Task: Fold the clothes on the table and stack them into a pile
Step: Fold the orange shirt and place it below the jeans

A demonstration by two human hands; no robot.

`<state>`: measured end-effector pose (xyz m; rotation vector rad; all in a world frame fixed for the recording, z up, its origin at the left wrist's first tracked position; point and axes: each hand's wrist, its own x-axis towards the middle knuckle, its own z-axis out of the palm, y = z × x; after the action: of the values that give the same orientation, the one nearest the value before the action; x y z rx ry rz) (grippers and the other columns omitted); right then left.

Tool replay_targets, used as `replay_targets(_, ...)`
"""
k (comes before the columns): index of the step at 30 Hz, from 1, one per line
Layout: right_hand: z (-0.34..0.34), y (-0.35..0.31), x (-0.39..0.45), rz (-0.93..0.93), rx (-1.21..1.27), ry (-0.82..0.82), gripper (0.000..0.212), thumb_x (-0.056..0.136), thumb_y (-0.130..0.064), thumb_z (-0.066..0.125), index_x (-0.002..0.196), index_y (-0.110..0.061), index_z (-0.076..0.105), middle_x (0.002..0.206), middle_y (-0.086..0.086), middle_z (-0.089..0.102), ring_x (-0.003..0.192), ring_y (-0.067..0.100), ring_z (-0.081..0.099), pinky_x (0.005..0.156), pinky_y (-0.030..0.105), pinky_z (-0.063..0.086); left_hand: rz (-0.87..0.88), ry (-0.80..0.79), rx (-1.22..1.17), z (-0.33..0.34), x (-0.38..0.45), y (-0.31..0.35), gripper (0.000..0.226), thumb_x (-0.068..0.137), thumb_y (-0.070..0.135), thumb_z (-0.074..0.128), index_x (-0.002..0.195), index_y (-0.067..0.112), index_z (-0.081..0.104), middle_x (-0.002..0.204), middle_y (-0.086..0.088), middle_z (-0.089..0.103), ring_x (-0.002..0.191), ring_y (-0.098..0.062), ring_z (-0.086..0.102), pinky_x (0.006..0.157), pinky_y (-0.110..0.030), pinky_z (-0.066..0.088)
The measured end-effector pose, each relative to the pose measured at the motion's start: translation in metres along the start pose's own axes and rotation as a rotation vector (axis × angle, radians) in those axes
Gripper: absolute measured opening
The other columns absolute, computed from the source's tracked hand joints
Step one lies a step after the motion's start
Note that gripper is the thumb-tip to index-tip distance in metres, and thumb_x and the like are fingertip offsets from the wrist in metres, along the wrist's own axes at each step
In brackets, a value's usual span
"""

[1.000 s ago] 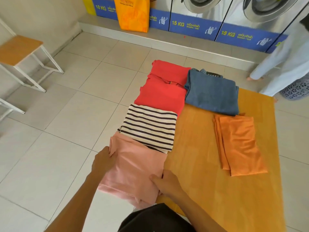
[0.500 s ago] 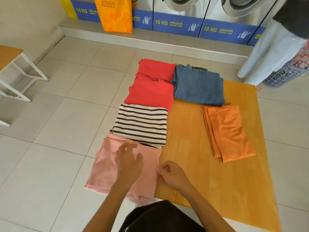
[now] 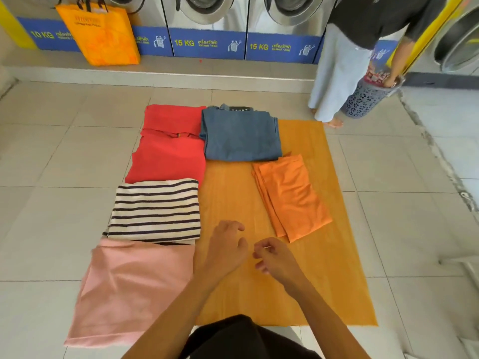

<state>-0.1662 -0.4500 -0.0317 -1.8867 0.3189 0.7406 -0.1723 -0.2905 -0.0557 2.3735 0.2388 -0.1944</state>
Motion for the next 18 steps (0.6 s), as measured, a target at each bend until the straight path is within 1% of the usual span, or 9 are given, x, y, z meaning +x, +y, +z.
replay_targets(3, -0.036, 0.012, 0.013, 0.061, 0.071, 0.105, 0.015, 0.095, -0.026, 0.059, 0.108, -0.019, 0.062, 0.102, 0.005, 0.068, 0.073, 0.015, 0.069, 0.068, 0.035, 0.055, 0.031, -0.046, 0.007, 0.014, 0.02, 0.022, 0.031, 0.089, 0.021, 0.053, 0.12, 0.019, 0.058, 0.128, -0.002, 0.051, 0.122, -0.018, 0.047, 0.104, -0.035, 0.041)
replay_targets(5, -0.059, 0.018, 0.025, 0.106, 0.095, 0.188, 0.028, 0.092, -0.032, 0.063, 0.115, -0.018, 0.056, 0.104, 0.001, 0.065, 0.088, 0.02, 0.068, 0.078, 0.043, 0.058, 0.024, -0.089, 0.018, 0.02, 0.036, 0.038, 0.031, 0.09, 0.022, 0.052, 0.121, 0.019, 0.058, 0.13, -0.002, 0.049, 0.122, -0.019, 0.047, 0.104, -0.036, 0.041)
replay_targets(7, -0.083, 0.021, 0.036, 0.161, 0.087, 0.232, 0.035, 0.089, -0.036, 0.065, 0.116, -0.019, 0.05, 0.103, 0.001, 0.065, 0.094, 0.022, 0.067, 0.084, 0.048, 0.06, 0.031, -0.121, 0.039, 0.026, 0.055, 0.053, 0.031, 0.09, 0.022, 0.05, 0.12, 0.02, 0.058, 0.13, -0.003, 0.048, 0.123, -0.02, 0.046, 0.105, -0.036, 0.04)
replay_targets(8, -0.093, 0.021, 0.04, 0.189, 0.1, 0.227, 0.034, 0.088, -0.035, 0.064, 0.114, -0.018, 0.05, 0.101, 0.002, 0.066, 0.094, 0.022, 0.067, 0.082, 0.047, 0.061, 0.047, -0.121, 0.061, 0.028, 0.066, 0.061, 0.031, 0.09, 0.021, 0.05, 0.119, 0.02, 0.058, 0.128, -0.004, 0.049, 0.123, -0.021, 0.047, 0.105, -0.036, 0.041)
replay_targets(10, -0.107, 0.023, 0.049, 0.226, 0.16, 0.188, 0.03, 0.086, -0.032, 0.064, 0.109, -0.013, 0.058, 0.096, 0.002, 0.071, 0.091, 0.02, 0.069, 0.074, 0.042, 0.062, 0.074, -0.114, 0.105, 0.031, 0.09, 0.076, 0.032, 0.09, 0.021, 0.051, 0.121, 0.02, 0.058, 0.128, -0.005, 0.05, 0.123, -0.022, 0.046, 0.103, -0.036, 0.042)
replay_targets(13, -0.122, 0.022, 0.059, 0.201, 0.187, 0.136, 0.022, 0.083, -0.027, 0.062, 0.094, -0.009, 0.067, 0.079, 0.003, 0.069, 0.074, 0.018, 0.065, 0.067, 0.037, 0.056, 0.092, -0.064, 0.163, 0.032, 0.134, 0.102, 0.039, 0.09, 0.019, 0.055, 0.129, 0.015, 0.053, 0.135, -0.009, 0.048, 0.129, -0.026, 0.042, 0.104, -0.035, 0.04)
replay_targets(14, -0.125, 0.022, 0.062, 0.196, 0.204, 0.118, 0.019, 0.083, -0.025, 0.061, 0.09, -0.008, 0.068, 0.077, 0.006, 0.067, 0.073, 0.018, 0.063, 0.067, 0.036, 0.054, 0.088, -0.04, 0.177, 0.033, 0.149, 0.108, 0.043, 0.09, 0.019, 0.057, 0.132, 0.013, 0.05, 0.138, -0.009, 0.046, 0.131, -0.026, 0.041, 0.105, -0.036, 0.039)
replay_targets(16, -0.131, 0.023, 0.066, 0.209, 0.252, 0.077, 0.019, 0.087, -0.021, 0.062, 0.092, -0.005, 0.07, 0.083, 0.011, 0.071, 0.077, 0.019, 0.065, 0.069, 0.037, 0.054, 0.071, 0.001, 0.212, 0.036, 0.178, 0.115, 0.053, 0.091, 0.023, 0.058, 0.14, 0.01, 0.043, 0.144, -0.01, 0.041, 0.135, -0.027, 0.04, 0.107, -0.039, 0.04)
replay_targets(18, -0.135, 0.025, 0.069, 0.228, 0.331, 0.055, 0.019, 0.092, -0.021, 0.061, 0.096, -0.004, 0.071, 0.094, 0.009, 0.074, 0.086, 0.02, 0.069, 0.078, 0.04, 0.057, 0.021, -0.026, 0.261, 0.042, 0.204, 0.111, 0.066, 0.092, 0.034, 0.057, 0.147, 0.009, 0.032, 0.154, -0.01, 0.032, 0.142, -0.028, 0.033, 0.111, -0.044, 0.037)
